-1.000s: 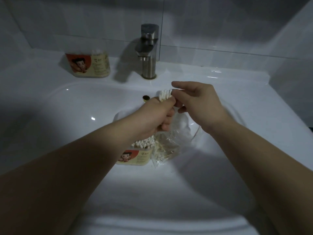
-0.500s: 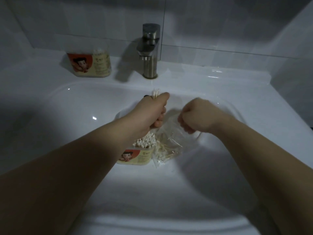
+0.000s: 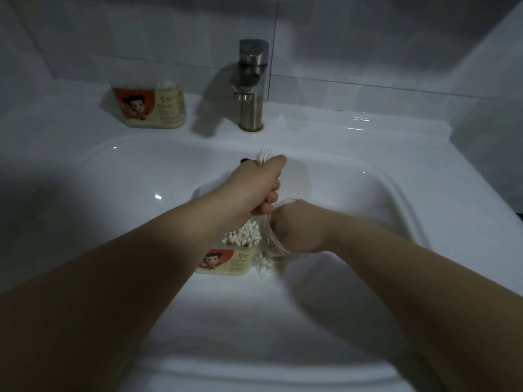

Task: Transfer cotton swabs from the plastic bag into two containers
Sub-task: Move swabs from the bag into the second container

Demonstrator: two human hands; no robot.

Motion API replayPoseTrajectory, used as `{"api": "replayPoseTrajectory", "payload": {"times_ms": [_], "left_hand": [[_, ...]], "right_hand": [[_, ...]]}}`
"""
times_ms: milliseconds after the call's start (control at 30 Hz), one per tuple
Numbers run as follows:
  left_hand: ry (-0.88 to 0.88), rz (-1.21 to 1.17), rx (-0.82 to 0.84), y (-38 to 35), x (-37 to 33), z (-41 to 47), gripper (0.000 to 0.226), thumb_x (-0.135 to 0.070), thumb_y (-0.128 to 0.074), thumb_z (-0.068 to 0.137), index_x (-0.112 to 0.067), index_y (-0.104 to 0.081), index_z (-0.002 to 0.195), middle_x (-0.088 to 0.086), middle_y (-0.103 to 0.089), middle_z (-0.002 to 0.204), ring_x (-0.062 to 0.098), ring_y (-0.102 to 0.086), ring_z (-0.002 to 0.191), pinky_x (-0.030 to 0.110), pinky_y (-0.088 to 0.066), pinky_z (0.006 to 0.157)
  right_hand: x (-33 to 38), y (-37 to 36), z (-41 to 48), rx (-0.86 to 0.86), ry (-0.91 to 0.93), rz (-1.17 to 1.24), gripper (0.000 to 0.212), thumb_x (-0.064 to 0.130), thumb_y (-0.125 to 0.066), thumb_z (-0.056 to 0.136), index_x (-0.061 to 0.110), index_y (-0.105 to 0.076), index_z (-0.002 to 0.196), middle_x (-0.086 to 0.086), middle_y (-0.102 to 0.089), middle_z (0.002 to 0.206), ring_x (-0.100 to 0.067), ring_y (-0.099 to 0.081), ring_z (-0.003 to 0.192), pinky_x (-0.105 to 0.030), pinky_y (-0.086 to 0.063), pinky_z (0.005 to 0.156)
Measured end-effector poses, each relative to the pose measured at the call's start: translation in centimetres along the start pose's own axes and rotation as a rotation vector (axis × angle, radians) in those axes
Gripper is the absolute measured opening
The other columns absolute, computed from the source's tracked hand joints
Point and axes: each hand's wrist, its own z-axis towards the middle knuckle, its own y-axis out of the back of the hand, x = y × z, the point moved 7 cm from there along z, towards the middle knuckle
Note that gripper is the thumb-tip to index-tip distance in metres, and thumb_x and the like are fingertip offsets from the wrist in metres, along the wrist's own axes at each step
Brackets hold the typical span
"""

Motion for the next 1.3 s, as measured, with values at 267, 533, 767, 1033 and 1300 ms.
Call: {"api": "replayPoseTrajectory", "payload": {"times_ms": [267, 533, 767, 1033, 1300], "left_hand": [[0.026, 0.023, 0.023, 0.0, 0.3, 0.3, 0.029, -0.039, -0.056, 0.100, -0.022, -0.048, 0.079, -0.011, -0.043, 0.052, 0.007, -0.038, 0.041, 0.020, -0.032, 0.039], [0.033, 0.100, 0.021, -0.2, 0.4, 0.0, 0.031, -0.040, -0.054, 0.103, -0.021, -0.049, 0.079, -0.009, -0.046, 0.055, 0.006, -0.040, 0.040, 0.020, -0.033, 0.038], [0.031, 0.224, 0.045, -0.3, 0.8, 0.1, 0.031, -0.041, -0.054, 0.101, -0.020, -0.053, 0.079, -0.005, -0.053, 0.065, 0.008, -0.044, 0.045, 0.021, -0.036, 0.043], [-0.132, 0.678, 0.034, -0.5, 0.0, -0.3, 0.035, -0.041, -0.052, 0.099, -0.017, -0.051, 0.073, 0.001, -0.051, 0.064, 0.019, -0.049, 0.056, 0.028, -0.037, 0.056], [-0.241, 0.967, 0.020, -0.4, -0.3, -0.2, 0.033, -0.034, -0.053, 0.098, -0.016, -0.050, 0.070, 0.005, -0.059, 0.072, 0.020, -0.056, 0.068, 0.031, -0.033, 0.056]], "right_hand": [[0.8, -0.9, -0.1, 0.002, 0.047, -0.106, 0.026, 0.032, -0.060, 0.095, 0.022, -0.049, 0.074, 0.005, -0.051, 0.075, -0.018, -0.045, 0.070, -0.026, -0.031, 0.068], [-0.3, -0.1, -0.5, 0.048, -0.055, -0.138, 0.022, 0.023, -0.053, 0.095, 0.012, -0.066, 0.082, -0.004, -0.066, 0.082, -0.022, -0.058, 0.074, -0.032, -0.044, 0.070], [-0.1, -0.4, -0.5, 0.118, -0.043, -0.240, 0.013, 0.018, -0.053, 0.093, 0.014, -0.063, 0.084, -0.004, -0.062, 0.083, -0.022, -0.052, 0.074, -0.031, -0.044, 0.069], [0.5, 0.6, -0.6, 0.003, 0.029, -0.445, 0.029, 0.022, -0.044, 0.102, 0.010, -0.070, 0.102, -0.005, -0.068, 0.102, -0.023, -0.060, 0.090, -0.027, -0.039, 0.078], [-0.4, 0.5, -1.0, 0.107, -0.052, -0.445, 0.014, 0.016, -0.049, 0.095, 0.015, -0.059, 0.084, -0.011, -0.068, 0.098, -0.030, -0.063, 0.092, -0.028, -0.037, 0.068]]}}
